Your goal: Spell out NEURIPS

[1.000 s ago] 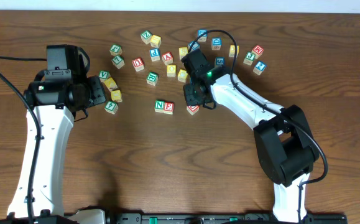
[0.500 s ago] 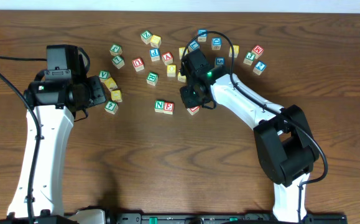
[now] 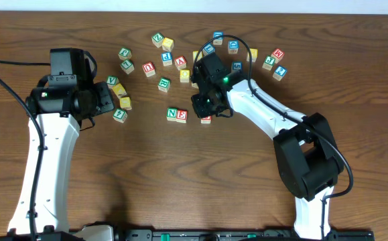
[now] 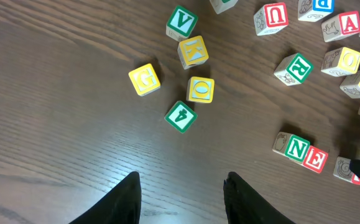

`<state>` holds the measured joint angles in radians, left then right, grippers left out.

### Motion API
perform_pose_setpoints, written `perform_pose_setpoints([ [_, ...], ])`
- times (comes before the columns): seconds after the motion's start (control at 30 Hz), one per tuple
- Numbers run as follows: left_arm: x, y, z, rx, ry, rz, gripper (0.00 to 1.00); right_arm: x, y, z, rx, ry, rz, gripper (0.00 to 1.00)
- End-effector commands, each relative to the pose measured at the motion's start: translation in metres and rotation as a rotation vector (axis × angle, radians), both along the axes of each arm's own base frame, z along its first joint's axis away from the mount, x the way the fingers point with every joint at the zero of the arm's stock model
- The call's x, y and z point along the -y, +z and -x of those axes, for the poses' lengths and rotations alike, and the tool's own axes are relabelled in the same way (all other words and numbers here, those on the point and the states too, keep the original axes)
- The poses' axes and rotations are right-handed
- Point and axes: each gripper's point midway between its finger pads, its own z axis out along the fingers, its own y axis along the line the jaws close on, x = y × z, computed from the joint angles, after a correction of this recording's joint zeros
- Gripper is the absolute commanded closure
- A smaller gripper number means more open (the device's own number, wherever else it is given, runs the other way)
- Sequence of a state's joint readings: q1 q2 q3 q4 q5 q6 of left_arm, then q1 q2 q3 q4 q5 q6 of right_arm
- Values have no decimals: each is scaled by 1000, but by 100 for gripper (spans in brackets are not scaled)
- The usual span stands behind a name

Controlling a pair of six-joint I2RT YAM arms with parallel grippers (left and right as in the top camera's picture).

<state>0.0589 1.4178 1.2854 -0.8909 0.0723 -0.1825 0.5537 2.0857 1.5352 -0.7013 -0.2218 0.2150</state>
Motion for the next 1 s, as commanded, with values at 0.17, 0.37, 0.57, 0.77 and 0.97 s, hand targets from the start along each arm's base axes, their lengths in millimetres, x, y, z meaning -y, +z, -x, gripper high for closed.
perform_pose_setpoints([
  [0.17,-2,0,-1,-3,0,-7,57,16,48,-32,89,-50,-62,78],
  [0.37,-2,0,-1,-2,0,-7,57,63,52,-27,-1,-251,24,80],
  [0.57,-2,1,-2,4,0,-8,57,76,20,-3,-107,-286,94,82],
  [0.77,-2,1,-2,3,1,-8,57,72,6,5,-140,-293,109,83],
  [0.97,-2,1,-2,2,0,-8,57,60,-13,16,-183,-288,134,84],
])
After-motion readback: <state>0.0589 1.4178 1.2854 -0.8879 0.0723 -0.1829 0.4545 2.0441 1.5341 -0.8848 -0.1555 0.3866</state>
